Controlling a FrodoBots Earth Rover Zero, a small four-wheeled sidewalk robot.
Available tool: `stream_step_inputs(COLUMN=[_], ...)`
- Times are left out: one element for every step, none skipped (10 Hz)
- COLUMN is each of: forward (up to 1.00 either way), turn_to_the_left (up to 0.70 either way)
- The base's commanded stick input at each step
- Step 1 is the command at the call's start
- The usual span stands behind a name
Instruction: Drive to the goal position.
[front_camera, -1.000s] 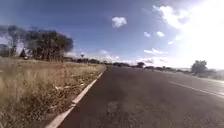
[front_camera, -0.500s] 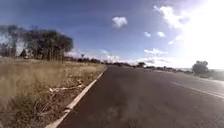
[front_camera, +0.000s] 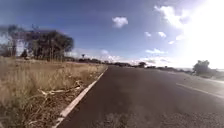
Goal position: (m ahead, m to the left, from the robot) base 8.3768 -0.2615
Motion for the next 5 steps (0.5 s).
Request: stream_step_inputs(forward=[0.45, 0.45, 0.45, 0.45, 0.45], turn_to_the_left=[0.0, 0.0, -0.27, -0.27, -0.21])
